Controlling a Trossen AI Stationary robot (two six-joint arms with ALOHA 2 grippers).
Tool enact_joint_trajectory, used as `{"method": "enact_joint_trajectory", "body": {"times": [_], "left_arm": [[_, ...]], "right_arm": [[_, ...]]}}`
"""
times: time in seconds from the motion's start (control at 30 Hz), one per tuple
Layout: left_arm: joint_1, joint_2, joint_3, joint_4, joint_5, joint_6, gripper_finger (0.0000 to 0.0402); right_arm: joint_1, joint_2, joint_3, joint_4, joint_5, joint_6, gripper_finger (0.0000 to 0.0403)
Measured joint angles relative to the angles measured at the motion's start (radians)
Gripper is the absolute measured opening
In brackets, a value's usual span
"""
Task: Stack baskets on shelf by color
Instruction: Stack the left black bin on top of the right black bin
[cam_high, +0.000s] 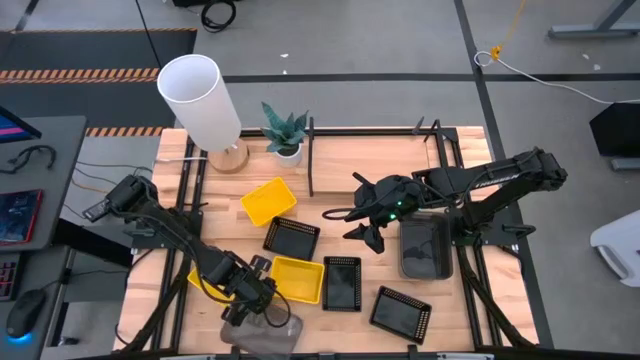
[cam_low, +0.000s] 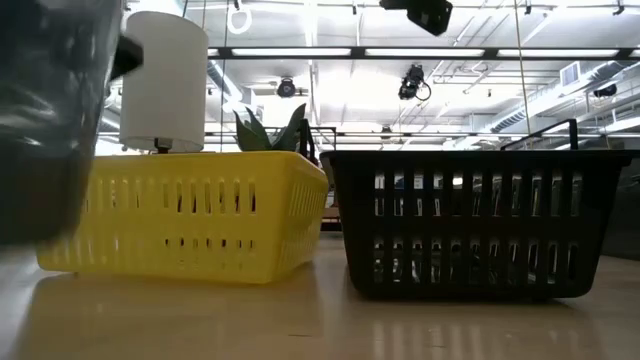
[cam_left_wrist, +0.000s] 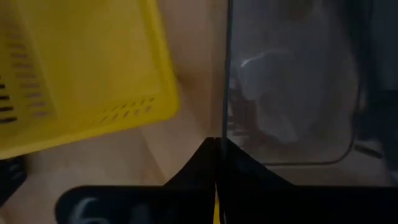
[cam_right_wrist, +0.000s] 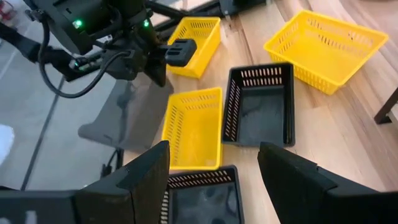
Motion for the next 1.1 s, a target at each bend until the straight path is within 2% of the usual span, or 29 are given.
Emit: {"method": "enact_joint_trajectory", "body": {"times": [0.3,0.47,0.7,0.9,1.1], "left_arm": [[0.098,-0.089,0.198,-0.244,0.079,0.008,0.0006],[0.236,-0.104,0.281,-0.297,0.1,0.084,0.0006],[0.479,-0.104,0.33,-0.293,0.198,0.109,0.0006],[0.635,-0.088,0.334,-0.275,0.405,0.109,0.0006],[0.704,-0.055,0.335,-0.281,0.604,0.136,0.0006]], "right_arm": [[0.026,0.0,0.102,-0.045,-0.006,-0.122,0.0248],[0.057,0.0,0.124,-0.056,-0.015,-0.233,0.0241],[0.098,0.004,0.16,-0.061,-0.04,-0.31,0.0227],[0.107,0.066,0.257,-0.185,-0.066,-0.398,0.0218],[0.109,0.183,0.457,-0.409,-0.079,-0.579,0.0215]]}}
